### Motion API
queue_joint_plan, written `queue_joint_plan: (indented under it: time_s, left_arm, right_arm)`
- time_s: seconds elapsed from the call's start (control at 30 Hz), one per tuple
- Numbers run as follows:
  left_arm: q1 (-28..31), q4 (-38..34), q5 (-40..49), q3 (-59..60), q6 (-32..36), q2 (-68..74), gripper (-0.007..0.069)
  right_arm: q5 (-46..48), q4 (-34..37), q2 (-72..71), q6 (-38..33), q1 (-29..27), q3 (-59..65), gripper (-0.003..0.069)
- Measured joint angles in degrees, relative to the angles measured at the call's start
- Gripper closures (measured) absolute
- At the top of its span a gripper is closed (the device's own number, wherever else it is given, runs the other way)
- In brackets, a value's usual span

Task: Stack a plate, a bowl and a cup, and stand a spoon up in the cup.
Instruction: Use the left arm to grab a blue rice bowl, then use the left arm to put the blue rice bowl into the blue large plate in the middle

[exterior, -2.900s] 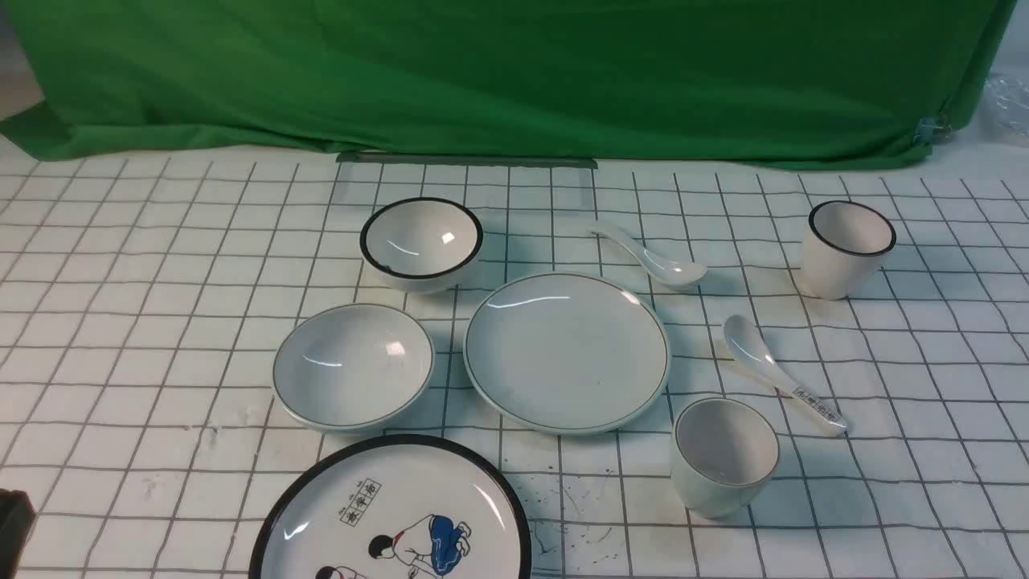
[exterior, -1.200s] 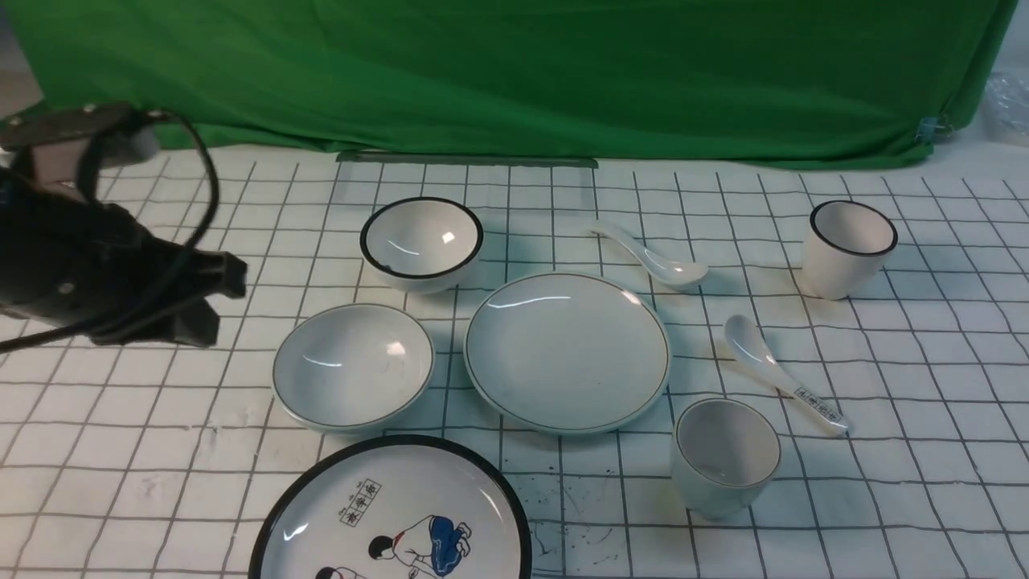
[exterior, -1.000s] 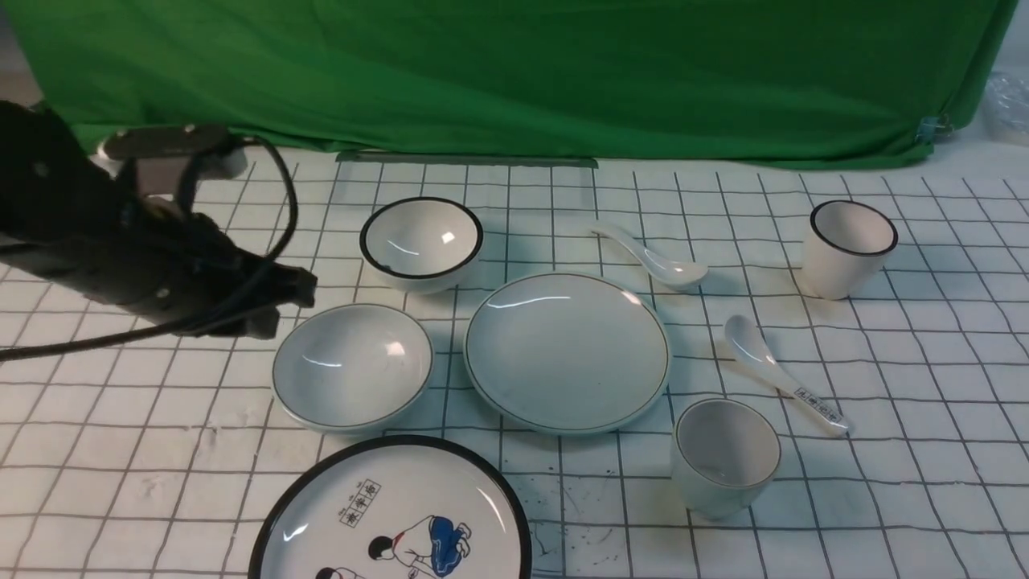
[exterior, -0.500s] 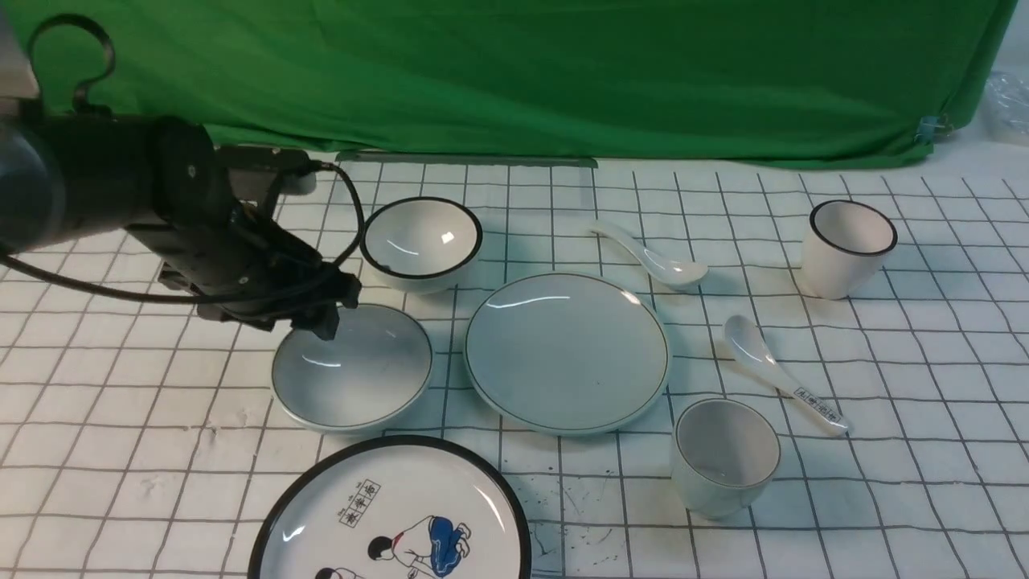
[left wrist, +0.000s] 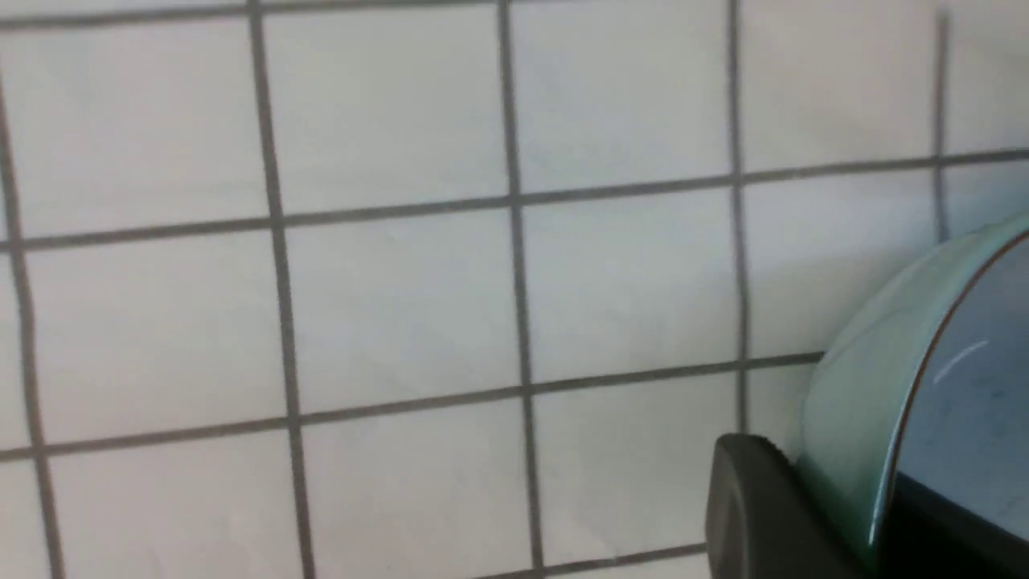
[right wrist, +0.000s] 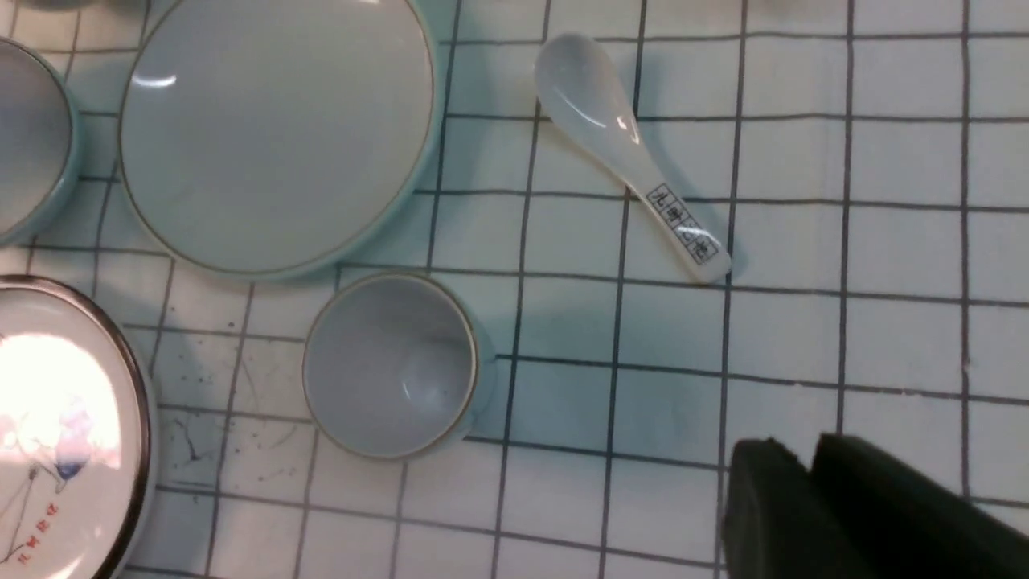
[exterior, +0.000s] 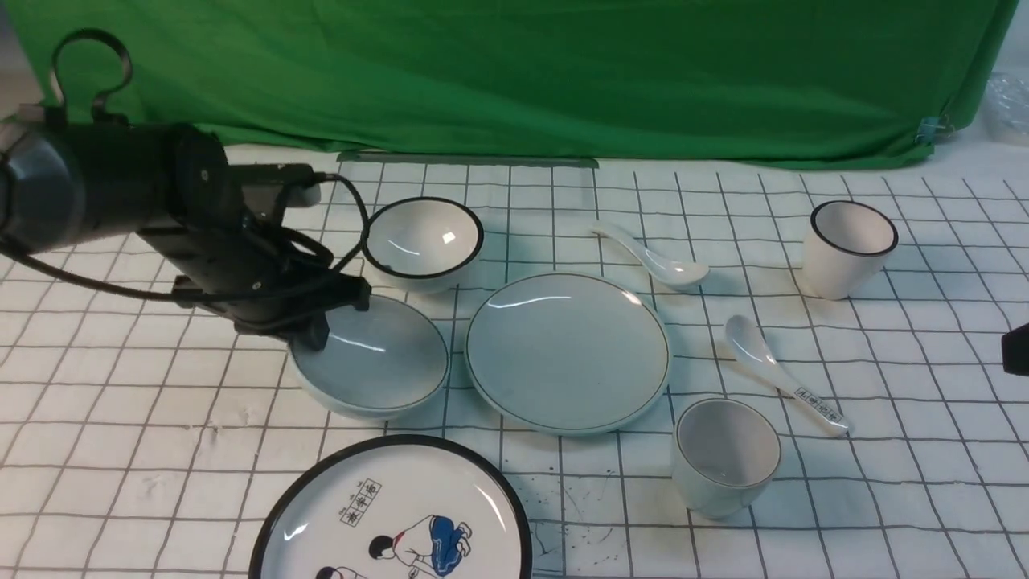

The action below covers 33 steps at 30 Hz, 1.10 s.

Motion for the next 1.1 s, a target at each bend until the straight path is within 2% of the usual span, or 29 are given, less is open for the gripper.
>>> queue_joint_plan:
  time_s: [0.07,0.1,0.17,0.23,0.3,0.37,0.4,0.5,0.6,0.63,0.73,0.87,0.97,1.1]
  left_arm:
    - [0.0,-1.57,0.29,-0.21,1.2,-0.85,0.0578]
    - [-0.21,-6.91,0.21,-0.26,3.56,-2.48,0.0578]
    - [-0.52,-10.43,-0.06,-0.39,5.32,-3.47,0.0578]
    - [-3.08,-19.19,-1.52,-2.3,10.87,-4.94,0.0578]
    - [-6.11,-22.55,-3.15,-4.21,13.04,-4.18,0.0578]
    - [-7.95,-23.27,-4.0,-5.39,13.73,-2.97,0.0578]
    - [-10.25,-23.81,-4.57,-6.98,13.93,-0.35,0.0578]
    - [-11.85,-24.17,-4.74,-8.28,14.24,3.09,0.0578]
    - [-12.63,-24.23,-4.99,-9.45,14.57,7.34,0.0578]
    - [-12.7,-24.38,-5.35,-9.95,14.59,9.47,0.0578]
    - [-12.75,-24.64,-6.24,-10.15,14.64,10.87,0.0578]
    - [-12.75,-25.1,-8.35,-10.51,15.03,11.65,0.0573]
    - [-12.87,-25.2,-8.71,-10.51,15.46,12.22,0.0556]
    - [-13.19,-25.44,-8.9,-10.63,16.33,13.38,0.0501]
  right_arm:
    - [-0.81,0.0,0.32,-0.07,0.0,0.0,0.0544]
    - [-2.32,0.0,0.7,-0.59,0.0,0.0,0.0541]
    - [-3.16,0.13,1.16,-1.15,0.0,0.0,0.0539]
    - [-5.1,1.78,2.57,-2.88,0.0,-0.02,0.0536]
    - [-5.85,4.59,4.34,-5.65,0.0,-0.02,0.0534]
    - [-6.16,6.76,5.87,-8.25,0.0,-0.02,0.0533]
    - [-6.22,10.46,7.86,-11.22,0.0,-0.02,0.0527]
    - [-6.28,14.16,10.49,-14.87,0.52,-0.13,0.0516]
    - [-6.52,15.88,14.09,-18.47,2.83,-1.09,0.0494]
    - [-6.85,16.28,16.08,-19.41,5.4,-2.29,0.0475]
    - [-7.26,15.96,18.31,-19.95,8.79,-3.73,0.044]
    - [-7.38,15.07,23.03,-19.96,13.71,-6.6,0.0328]
    - [-7.58,13.12,26.05,-19.51,14.85,-7.21,0.0265]
    - [-7.63,7.01,29.11,-15.22,15.09,-7.39,0.023]
